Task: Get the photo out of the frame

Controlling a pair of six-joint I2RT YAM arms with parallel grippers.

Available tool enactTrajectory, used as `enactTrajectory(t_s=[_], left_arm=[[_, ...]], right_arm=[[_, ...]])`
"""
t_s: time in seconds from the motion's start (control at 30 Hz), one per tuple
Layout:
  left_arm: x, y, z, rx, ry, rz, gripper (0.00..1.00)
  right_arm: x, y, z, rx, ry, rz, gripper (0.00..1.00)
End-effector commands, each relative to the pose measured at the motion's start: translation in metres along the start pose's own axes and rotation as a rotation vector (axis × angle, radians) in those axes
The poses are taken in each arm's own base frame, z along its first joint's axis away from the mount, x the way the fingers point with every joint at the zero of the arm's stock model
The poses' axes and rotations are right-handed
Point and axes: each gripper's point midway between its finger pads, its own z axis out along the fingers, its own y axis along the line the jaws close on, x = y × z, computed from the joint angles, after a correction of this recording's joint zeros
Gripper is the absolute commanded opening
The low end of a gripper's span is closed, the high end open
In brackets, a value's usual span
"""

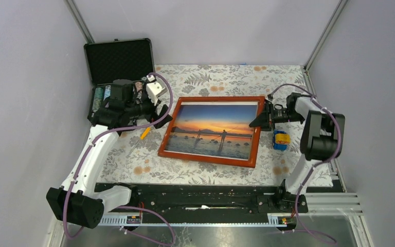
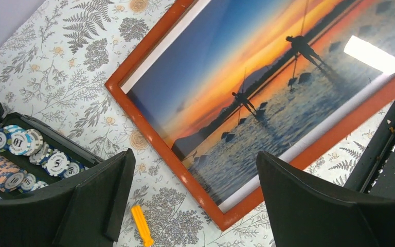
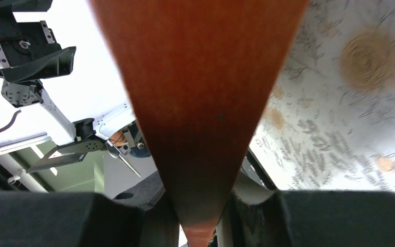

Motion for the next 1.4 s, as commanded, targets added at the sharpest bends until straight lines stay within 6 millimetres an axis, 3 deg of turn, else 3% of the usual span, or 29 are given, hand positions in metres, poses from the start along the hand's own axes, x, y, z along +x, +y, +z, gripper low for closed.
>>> enactTrajectory(t_s=[0.0,0.1,0.33,0.5,0.63,0.93,1.1,1.37], left_arm=[[-0.005,-0.006,-0.005,0.012,-0.042,0.002,0.94],[0.002,-0.009,-0.004,0.017,-0.036,-0.019,0.93],[0.012,-0.011,-0.001,0.021,-0.022,-0.053,0.93],[0.013,-0.011,0.001,0.023,-0.027,-0.082,0.93],[0.016,-0.011,0.003,0.026,-0.022,-0.097,0.94],[0.021,-0.001,0.005,-0.024,0.001,-0.11,0.97],[0.027,0.004,0.008,-0.043,0.021,-0.112,0.99],[0.041,0.015,0.017,-0.054,0.081,-0.09,0.99]], right_arm=[[-0.03,0.004,-0.012,-0.029,0.019,-0.147,0.0],[-0.053,-0.015,-0.012,-0.002,0.03,-0.126,0.0],[-0.088,-0.056,-0.003,0.001,0.089,-0.046,0.0],[-0.11,-0.072,0.001,0.024,0.117,-0.015,0.0],[-0.118,-0.083,0.001,0.065,0.12,-0.022,0.25],[-0.138,-0.107,-0.011,0.316,0.041,-0.066,0.57],[-0.152,-0.104,-0.023,0.452,-0.032,-0.138,0.98],[-0.166,-0.082,-0.028,0.679,-0.089,-0.316,1.0]])
